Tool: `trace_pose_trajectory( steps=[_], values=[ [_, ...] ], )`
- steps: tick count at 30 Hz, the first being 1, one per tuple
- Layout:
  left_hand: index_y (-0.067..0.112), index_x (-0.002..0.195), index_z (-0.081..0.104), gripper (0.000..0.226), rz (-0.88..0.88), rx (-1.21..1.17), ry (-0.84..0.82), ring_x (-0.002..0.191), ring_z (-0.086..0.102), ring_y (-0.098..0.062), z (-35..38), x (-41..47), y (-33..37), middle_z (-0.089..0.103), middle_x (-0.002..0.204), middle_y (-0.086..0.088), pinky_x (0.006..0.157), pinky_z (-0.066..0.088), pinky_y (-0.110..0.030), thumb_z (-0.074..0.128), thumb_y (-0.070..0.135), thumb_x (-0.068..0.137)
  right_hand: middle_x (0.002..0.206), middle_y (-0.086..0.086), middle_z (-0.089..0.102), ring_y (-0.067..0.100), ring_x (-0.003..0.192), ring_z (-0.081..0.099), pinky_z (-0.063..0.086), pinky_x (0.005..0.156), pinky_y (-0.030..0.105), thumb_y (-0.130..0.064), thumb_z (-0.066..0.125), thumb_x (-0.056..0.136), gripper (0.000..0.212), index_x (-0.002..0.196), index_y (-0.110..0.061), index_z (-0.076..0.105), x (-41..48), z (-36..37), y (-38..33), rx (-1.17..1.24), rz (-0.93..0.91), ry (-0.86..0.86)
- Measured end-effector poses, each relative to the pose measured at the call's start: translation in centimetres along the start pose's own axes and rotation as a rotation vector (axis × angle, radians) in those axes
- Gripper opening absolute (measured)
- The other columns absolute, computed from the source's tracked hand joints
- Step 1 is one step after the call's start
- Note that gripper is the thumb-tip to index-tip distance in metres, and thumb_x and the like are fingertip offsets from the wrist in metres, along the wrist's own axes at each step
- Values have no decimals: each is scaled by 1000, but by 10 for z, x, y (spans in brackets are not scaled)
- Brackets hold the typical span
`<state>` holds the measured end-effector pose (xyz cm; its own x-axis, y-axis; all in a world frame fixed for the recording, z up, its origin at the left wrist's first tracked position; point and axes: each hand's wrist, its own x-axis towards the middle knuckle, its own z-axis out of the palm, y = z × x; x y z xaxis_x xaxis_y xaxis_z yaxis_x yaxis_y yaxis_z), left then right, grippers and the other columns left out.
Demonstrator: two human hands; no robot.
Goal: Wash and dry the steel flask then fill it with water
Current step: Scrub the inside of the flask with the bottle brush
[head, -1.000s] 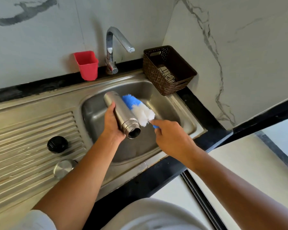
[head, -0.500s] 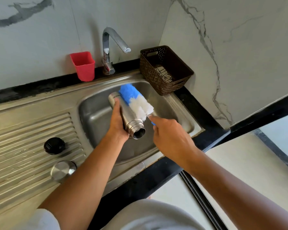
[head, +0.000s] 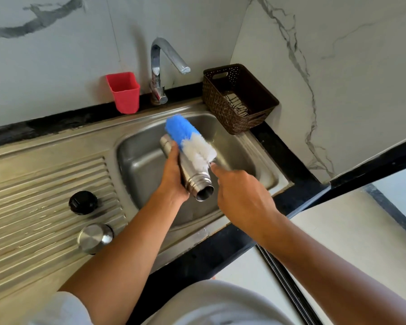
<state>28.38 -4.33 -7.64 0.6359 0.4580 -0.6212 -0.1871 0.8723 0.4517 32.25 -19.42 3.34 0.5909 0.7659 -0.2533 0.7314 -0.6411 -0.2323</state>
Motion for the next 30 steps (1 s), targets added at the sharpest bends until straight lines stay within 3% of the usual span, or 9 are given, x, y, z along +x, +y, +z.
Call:
trace_pose_trajectory(
  steps=[3, 8, 12, 15, 17, 20, 23, 27, 30],
  values=[
    [17, 134, 68, 67, -26, 20, -8, 91, 77, -26, 3, -1, -2, 79, 110, -9, 80, 63, -40, 56, 70, 94, 90, 0, 61, 22, 73, 61, 57, 65, 39, -15, 43, 103, 51, 152, -30, 43, 11, -6, 4, -34, -11, 22],
    [17, 131, 66, 59, -25, -87, 92, 97, 78, -33, -18, 11, 17, 79, 111, -12, 86, 62, -51, 53, 65, 99, 79, -3, 63, 16, 67, 65, 62, 65, 39, -15, 44, 106, 55, 157, -35, 38, -20, -4, 12, -4, -14, -60],
    [12, 137, 63, 61, -52, -84, 40, 86, 76, -32, -1, 7, 1, 78, 106, -14, 77, 61, -44, 44, 61, 104, 103, 6, 70, 27, 86, 69, 62, 73, 43, -15, 43, 107, 49, 154, -27, 41, 11, -6, 4, -3, 5, -9],
    [15, 141, 63, 78, -12, -101, -45, 109, 72, -33, -10, 12, 9, 73, 124, -13, 101, 55, -50, 43, 76, 97, 101, 5, 70, 26, 84, 70, 63, 73, 45, -13, 44, 106, 50, 154, -28, 40, 1, -8, 3, -52, -14, -44],
    [16, 146, 60, 79, -13, -78, -88, 123, 67, -33, -17, 13, 14, 69, 135, -12, 109, 51, -53, 51, 74, 94, 95, 3, 69, 24, 79, 70, 64, 71, 45, -14, 44, 106, 53, 156, -30, 37, -14, -7, 3, -36, -17, -70],
    [13, 140, 63, 63, -54, -44, -81, 98, 75, -30, -8, 6, 7, 75, 118, -13, 83, 62, -44, 61, 60, 97, 90, 1, 66, 23, 76, 67, 62, 68, 44, -13, 44, 105, 52, 154, -29, 39, 0, -8, 0, -26, -9, -19],
    [11, 131, 65, 50, -83, -20, 0, 73, 73, -30, -3, 9, 1, 76, 94, -15, 69, 61, -41, 50, 50, 105, 86, -2, 57, 22, 72, 57, 50, 63, 37, -13, 44, 103, 43, 144, -22, 50, 11, -11, -5, -86, -43, 31],
    [17, 136, 65, 64, -15, -92, 5, 91, 77, -29, -22, 18, 10, 78, 104, -10, 74, 65, -43, 38, 66, 105, 85, 2, 64, 24, 72, 65, 62, 63, 43, -8, 43, 98, 62, 156, -30, 34, -18, -8, -7, -84, -46, -110],
    [15, 138, 63, 71, -12, 13, -101, 82, 76, -24, -14, 9, 1, 77, 101, -9, 69, 64, -37, 48, 71, 98, 85, 3, 62, 27, 76, 65, 58, 60, 40, -6, 44, 98, 65, 157, -29, 34, 2, -7, -8, -63, 0, -65]
  ],
)
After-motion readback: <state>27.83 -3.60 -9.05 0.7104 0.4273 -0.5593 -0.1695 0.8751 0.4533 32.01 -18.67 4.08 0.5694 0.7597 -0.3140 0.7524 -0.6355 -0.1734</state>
